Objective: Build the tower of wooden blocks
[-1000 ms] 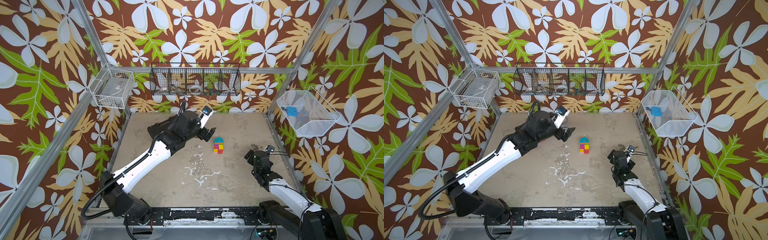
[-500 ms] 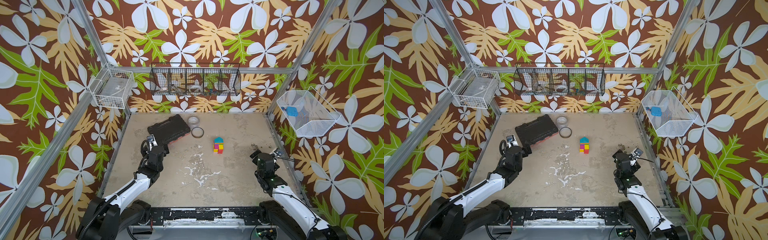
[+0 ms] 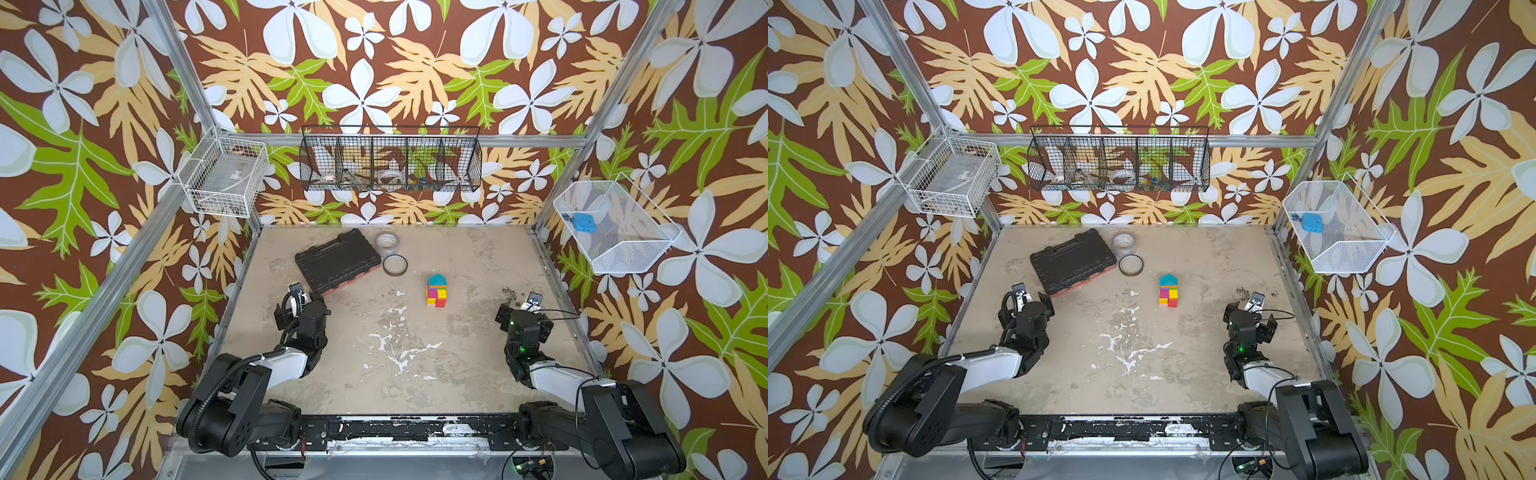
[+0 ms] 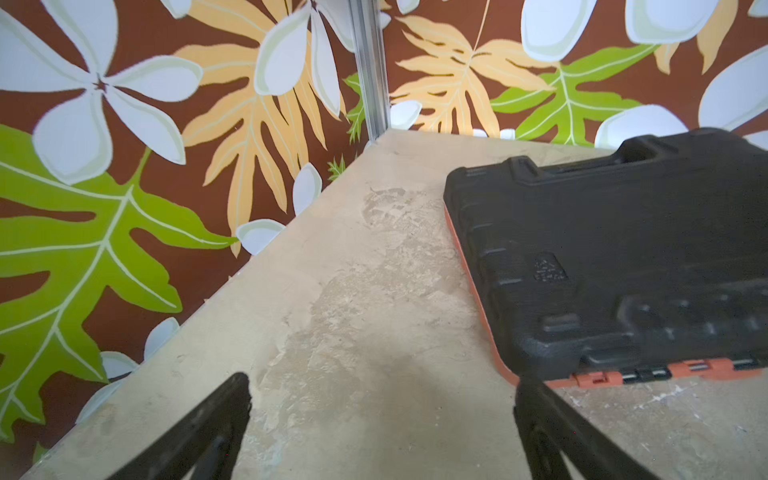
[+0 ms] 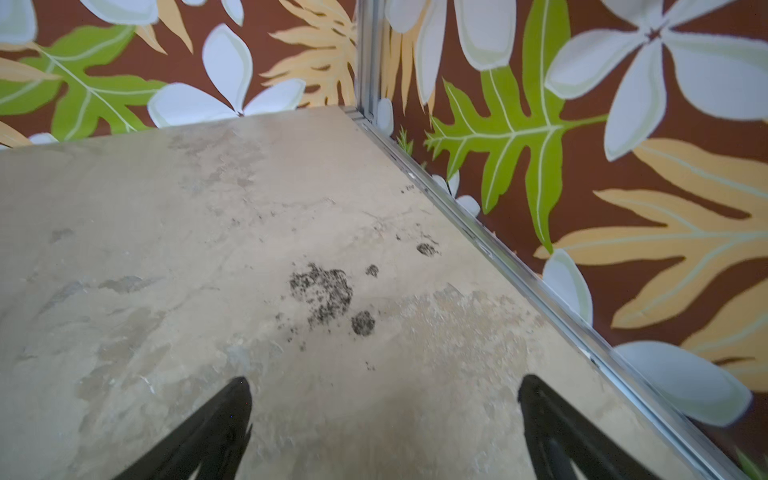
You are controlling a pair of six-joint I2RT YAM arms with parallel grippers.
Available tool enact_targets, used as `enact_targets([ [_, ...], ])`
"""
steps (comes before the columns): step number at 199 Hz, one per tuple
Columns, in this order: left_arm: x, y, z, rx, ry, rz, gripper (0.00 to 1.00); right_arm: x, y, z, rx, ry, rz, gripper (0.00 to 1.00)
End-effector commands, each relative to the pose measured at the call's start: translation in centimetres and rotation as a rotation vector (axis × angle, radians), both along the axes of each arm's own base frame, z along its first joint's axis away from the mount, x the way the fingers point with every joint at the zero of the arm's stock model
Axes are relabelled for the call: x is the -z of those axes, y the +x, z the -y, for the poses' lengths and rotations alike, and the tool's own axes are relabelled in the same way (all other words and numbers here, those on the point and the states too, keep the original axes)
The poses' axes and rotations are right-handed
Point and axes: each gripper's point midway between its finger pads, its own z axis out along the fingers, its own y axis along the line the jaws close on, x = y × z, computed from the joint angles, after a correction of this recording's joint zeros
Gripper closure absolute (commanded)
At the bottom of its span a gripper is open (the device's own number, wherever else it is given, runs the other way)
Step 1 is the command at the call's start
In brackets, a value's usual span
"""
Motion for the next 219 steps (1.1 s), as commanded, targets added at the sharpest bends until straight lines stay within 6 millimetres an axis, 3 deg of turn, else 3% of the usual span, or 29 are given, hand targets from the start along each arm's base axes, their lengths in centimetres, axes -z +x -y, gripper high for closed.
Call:
enact_targets([
  [1,-3.0,-0.3,0.6,0.078,-0.031,0.178,0.0,-3.5,1.1,-0.7,-0.064,-0.02,0.171,0.0],
  [23,-3.7,0.0,1.7,0.166,-0.031,0.229,0.0,-3.5,0.3,-1.1,-0.125,-0.031,0.253,0.0],
  [64,-3.3,1.8,1.8,0.154,0.01,0.179,0.0,-2.1,2.4,-3.5,-0.273,-0.058,0.19,0.0],
  [93,-3.9,0.4,1.7,0.213,0.0,0.298,0.0,-1.5,3.6,-3.5,-0.267,-0.057,0.145,0.0],
  [140,-1.9,3.3,1.7,0.291,-0.089,0.184,0.01,-1.3,3.7,-3.5,-0.269,-0.05,0.128,0.0],
  [157,-1.7,2.4,1.2,0.323,-0.117,0.241,0.0,-1.2,3.7,-3.5,-0.269,-0.05,0.127,0.0],
  [219,-1.6,2.5,1.5,0.332,-0.108,0.227,0.0,-1.2,3.8,-3.5,-0.27,-0.049,0.126,0.0],
])
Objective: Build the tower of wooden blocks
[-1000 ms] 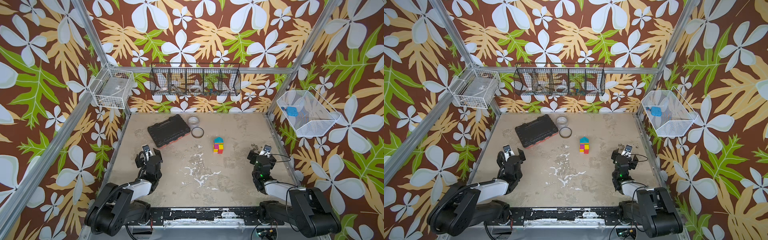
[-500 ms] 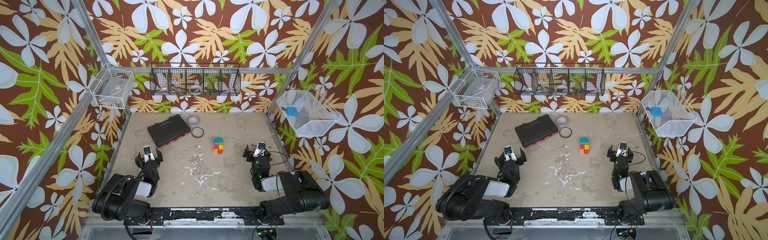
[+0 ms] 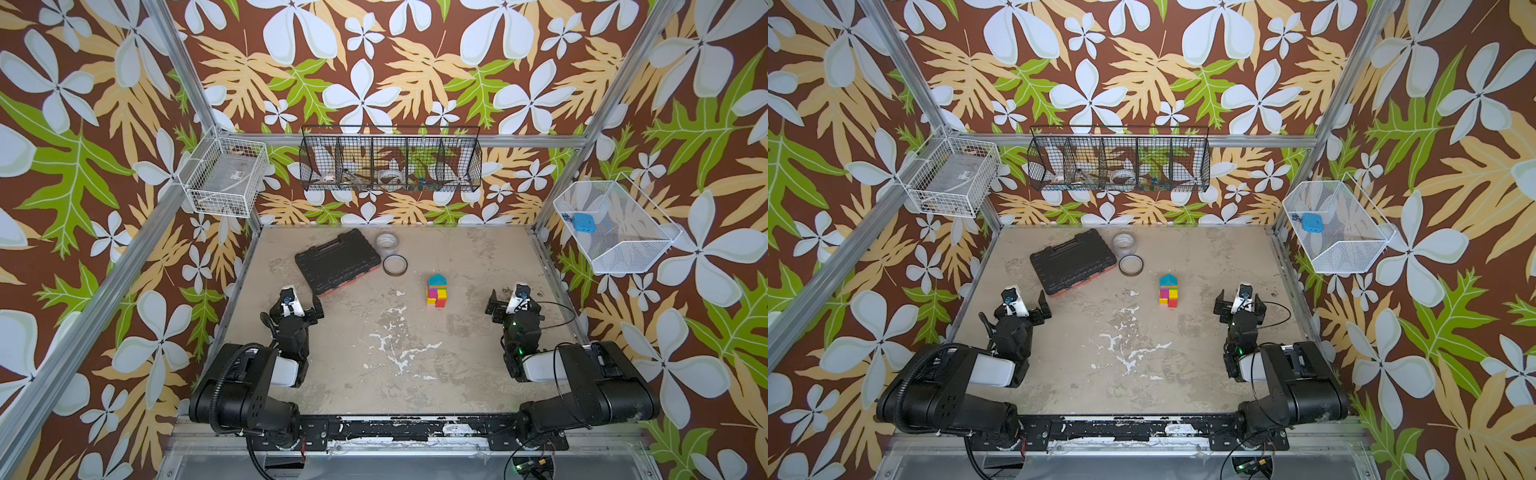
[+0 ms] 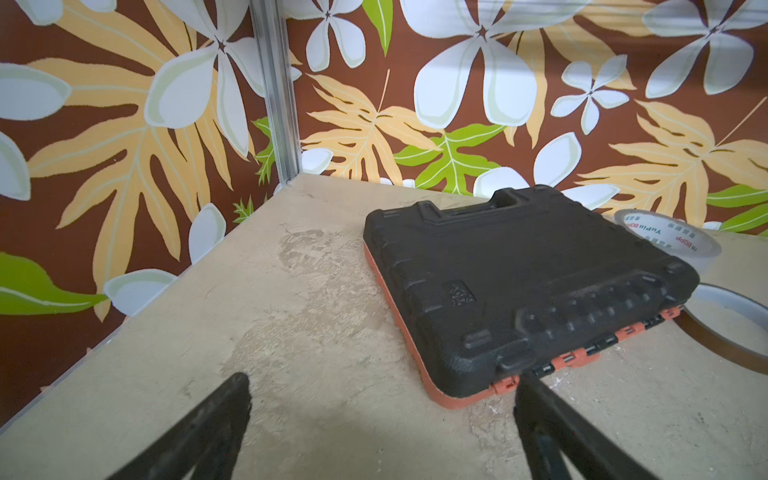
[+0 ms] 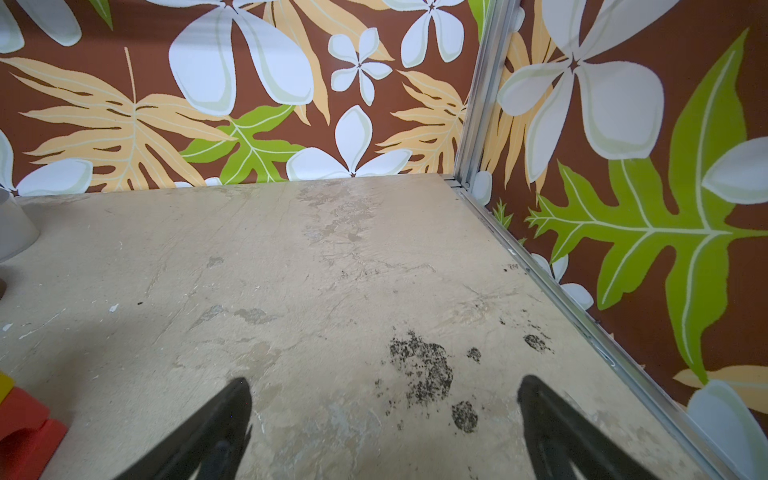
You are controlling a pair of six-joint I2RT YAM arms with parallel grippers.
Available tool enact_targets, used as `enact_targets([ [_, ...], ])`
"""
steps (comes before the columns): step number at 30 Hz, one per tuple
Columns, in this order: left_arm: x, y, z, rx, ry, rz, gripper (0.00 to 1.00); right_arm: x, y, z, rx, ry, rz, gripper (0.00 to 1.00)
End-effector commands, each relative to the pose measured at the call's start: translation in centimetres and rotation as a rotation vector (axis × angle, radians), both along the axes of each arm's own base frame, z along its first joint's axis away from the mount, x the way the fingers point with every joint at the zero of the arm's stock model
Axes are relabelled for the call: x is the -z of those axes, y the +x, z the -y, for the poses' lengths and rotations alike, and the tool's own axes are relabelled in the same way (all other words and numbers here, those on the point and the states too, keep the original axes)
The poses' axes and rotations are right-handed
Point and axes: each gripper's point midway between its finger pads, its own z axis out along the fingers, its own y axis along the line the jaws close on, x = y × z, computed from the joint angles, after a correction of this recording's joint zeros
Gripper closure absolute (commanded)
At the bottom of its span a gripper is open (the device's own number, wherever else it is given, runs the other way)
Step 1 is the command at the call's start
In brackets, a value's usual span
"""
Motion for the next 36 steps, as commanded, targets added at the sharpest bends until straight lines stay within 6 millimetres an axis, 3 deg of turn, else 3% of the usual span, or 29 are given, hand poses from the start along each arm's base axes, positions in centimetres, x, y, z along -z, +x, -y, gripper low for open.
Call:
enact_targets([
  [1,-1.07,0.24,0.32,0.017,-0.012,0.047,0.0,-0.26,0.11,-0.03,-0.002,-0.006,0.007,0.0],
  [36,-1.11,0.21,0.33,0.017,-0.013,0.049,0.0,-0.29,0.11,-0.02,-0.001,-0.006,0.008,0.0],
])
